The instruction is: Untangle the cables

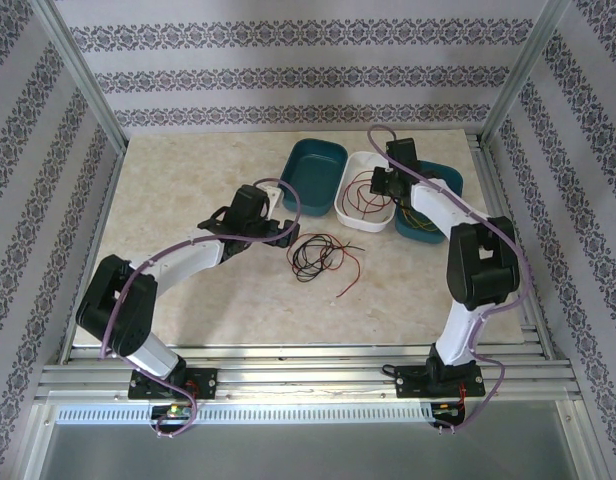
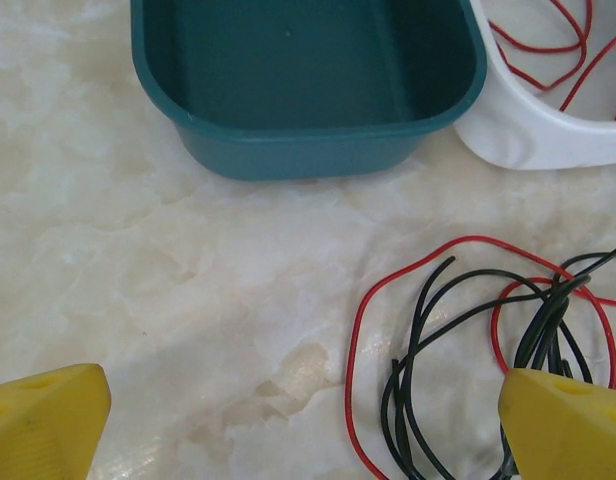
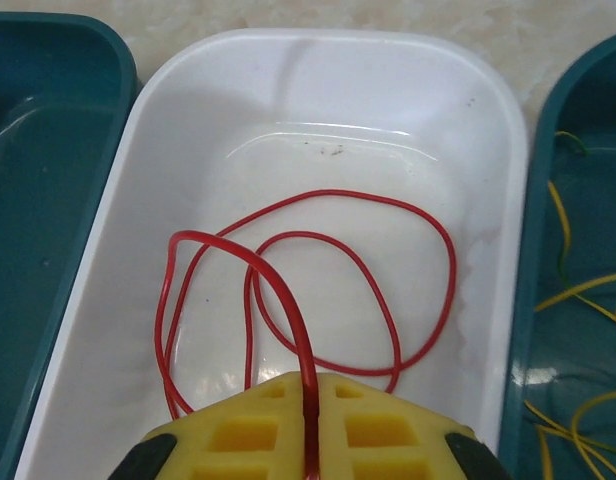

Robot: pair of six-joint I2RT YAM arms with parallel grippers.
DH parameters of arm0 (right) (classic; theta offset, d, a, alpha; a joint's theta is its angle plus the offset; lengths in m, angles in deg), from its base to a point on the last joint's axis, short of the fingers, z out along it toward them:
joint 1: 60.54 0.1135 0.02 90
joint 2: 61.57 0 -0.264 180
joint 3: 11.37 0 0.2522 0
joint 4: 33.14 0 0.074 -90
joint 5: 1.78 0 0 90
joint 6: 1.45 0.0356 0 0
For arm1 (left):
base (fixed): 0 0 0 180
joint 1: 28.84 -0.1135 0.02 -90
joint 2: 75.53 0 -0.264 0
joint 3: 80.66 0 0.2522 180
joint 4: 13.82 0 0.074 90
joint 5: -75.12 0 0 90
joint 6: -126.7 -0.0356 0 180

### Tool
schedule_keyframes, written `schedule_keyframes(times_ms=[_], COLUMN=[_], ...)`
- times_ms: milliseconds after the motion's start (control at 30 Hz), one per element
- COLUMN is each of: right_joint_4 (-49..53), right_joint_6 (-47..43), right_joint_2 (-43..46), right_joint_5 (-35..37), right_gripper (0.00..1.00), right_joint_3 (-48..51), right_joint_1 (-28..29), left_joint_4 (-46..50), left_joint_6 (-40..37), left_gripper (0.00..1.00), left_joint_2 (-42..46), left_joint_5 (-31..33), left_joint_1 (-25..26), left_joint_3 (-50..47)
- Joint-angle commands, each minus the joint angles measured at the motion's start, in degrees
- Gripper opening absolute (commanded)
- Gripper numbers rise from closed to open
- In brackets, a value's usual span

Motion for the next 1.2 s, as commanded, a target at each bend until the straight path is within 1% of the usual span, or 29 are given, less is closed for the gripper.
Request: schedule_keyframes(times_ms=[0,33,167,367,567,700,800,900,933,967,1167], right_joint_4=[1.46,1.48,1.68,2.92,2.26,1.94,1.37,0.99,0.87,0.99,1.07], right_joint_6=[0.52,0.43,-0.27,-1.41,-2.08,-2.47,-3.07,-4.17,-4.63,-4.96,-5.14], right_joint_2=[-3.16,-3.7,-4.56,-4.61,-1.24,1.68,4.65,8.08,9.19,10.37,18.2], right_joint_5=[-1.07,-1.08,-0.65,-0.31,-1.26,-2.64,-3.36,-3.06,-2.8,-2.31,1.07], right_gripper=[0.14,0.17,0.21,0.35,0.37,0.4,0.52,0.72,0.94,0.98,0.98], right_joint_3=[-2.98,-3.35,-4.74,-6.55,-4.37,-2.15,0.24,2.96,3.92,4.83,11.27], right_joint_1=[-0.82,-0.86,-1.01,-1.54,-1.54,-1.46,-1.1,0.06,0.58,1.03,4.11], left_joint_4=[3.45,3.81,5.33,6.02,7.1,10.52,11.78,13.28,14.18,15.37,24.27], left_joint_6=[1.37,1.36,1.32,2.04,2.76,2.86,2.76,2.85,2.94,2.86,3.02], left_gripper=[1.0,1.0,0.98,0.97,0.97,0.95,0.94,0.94,0.94,0.92,0.85], left_joint_2=[-1.03,-1.08,-1.43,-1.82,-2.52,-4.04,-4.42,-4.67,-5.0,-5.41,-9.66], left_joint_5=[-1.46,-1.56,-1.39,-1.58,-0.99,0.53,1.31,2.2,2.45,2.65,2.62], left_joint_1=[-0.59,-0.56,-0.59,-0.54,-0.59,-0.54,-0.59,-0.57,-0.54,-0.58,-0.5], left_joint_3=[2.01,2.16,2.54,2.21,2.76,4.66,5.42,6.19,6.71,7.38,13.17])
